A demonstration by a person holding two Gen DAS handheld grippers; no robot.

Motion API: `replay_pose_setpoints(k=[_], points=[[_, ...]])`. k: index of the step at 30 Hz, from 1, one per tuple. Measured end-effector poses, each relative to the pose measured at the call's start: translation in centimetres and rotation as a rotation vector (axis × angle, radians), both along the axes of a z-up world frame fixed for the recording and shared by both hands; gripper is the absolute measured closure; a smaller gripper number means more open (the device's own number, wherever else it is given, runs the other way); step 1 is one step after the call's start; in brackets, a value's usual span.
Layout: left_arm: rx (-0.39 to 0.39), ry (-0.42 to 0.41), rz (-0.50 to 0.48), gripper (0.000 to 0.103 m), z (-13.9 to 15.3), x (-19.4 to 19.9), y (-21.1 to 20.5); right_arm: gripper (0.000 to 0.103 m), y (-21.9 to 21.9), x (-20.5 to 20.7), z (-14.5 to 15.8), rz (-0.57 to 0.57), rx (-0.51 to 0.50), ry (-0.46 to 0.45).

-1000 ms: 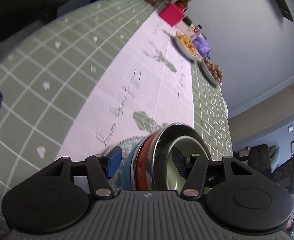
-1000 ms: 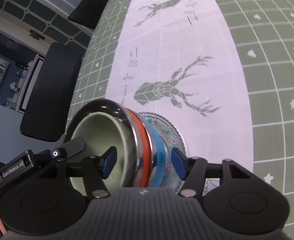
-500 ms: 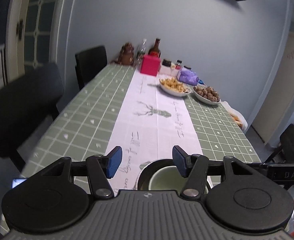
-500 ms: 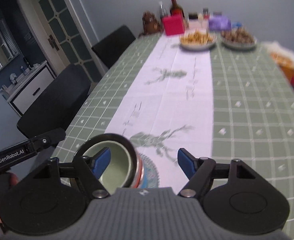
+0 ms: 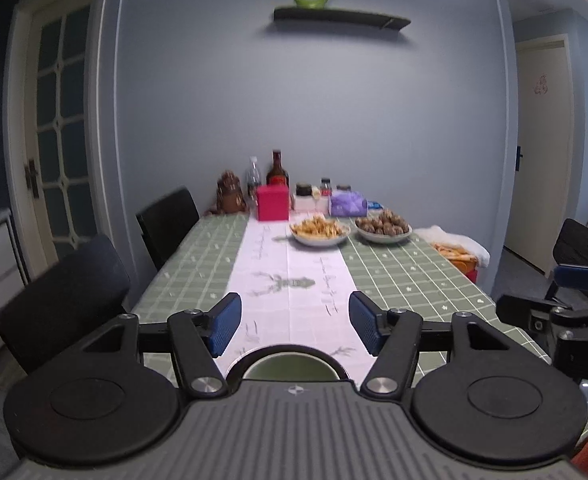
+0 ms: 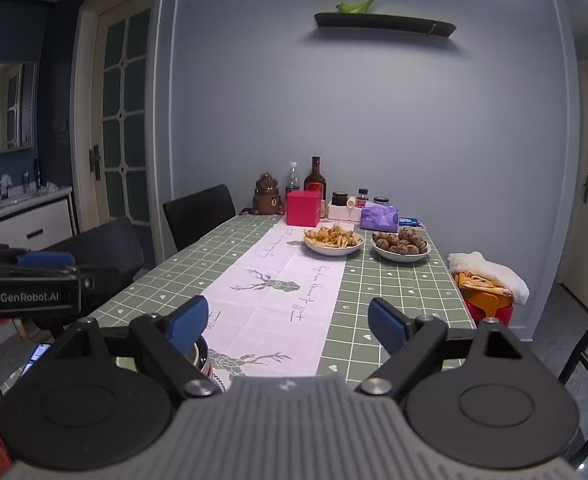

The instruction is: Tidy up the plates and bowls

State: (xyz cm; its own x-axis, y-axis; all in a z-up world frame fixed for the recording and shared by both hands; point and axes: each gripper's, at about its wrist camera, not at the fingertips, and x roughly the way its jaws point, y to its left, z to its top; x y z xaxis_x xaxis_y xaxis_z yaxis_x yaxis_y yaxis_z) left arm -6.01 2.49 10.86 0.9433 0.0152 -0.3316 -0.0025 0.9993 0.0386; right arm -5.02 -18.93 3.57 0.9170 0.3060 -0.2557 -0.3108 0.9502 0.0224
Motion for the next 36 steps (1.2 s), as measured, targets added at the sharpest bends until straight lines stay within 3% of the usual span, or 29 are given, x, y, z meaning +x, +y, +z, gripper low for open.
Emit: replay_pose_setpoints(k=[9,16,21,25,31,36], points=[[0.016,-0.092,-0.026,0.015,-1.4,-4.7,-2.5,0.01,-2.2,-6.3,-1.3,-0.037,0.065,-0.088],[-0.068,0.057,0.033,0.01,-5.2,-5.3,-2.5,0.01,-1.2,-8.2,-4.3,-0.091,-0.005,-0.069],[0.009,0.121,0.098,0.01,-7.4,-4.4,-3.0,0.01,-0.2,-8.1,-7.6,-0.115,-0.006,0.045],[-0.035,0.175,0.093,0.01,-9.1,-4.4,-3.0,0.01,0.6,-7.9,-9.7,-0.136,-0.054,0.111],[-0.03,0.262,0.093,0.01,-10.8,-4.5,-3.3,0.01,0.8,-7.9,-10.3,-0.147,-0.067,0.149],[-0.032,0.258,0.099,0.01,-10.8,-4.6,-3.0,0.01,-0.1,-6.7,-10.7,-0.192,-0.035,0.197]])
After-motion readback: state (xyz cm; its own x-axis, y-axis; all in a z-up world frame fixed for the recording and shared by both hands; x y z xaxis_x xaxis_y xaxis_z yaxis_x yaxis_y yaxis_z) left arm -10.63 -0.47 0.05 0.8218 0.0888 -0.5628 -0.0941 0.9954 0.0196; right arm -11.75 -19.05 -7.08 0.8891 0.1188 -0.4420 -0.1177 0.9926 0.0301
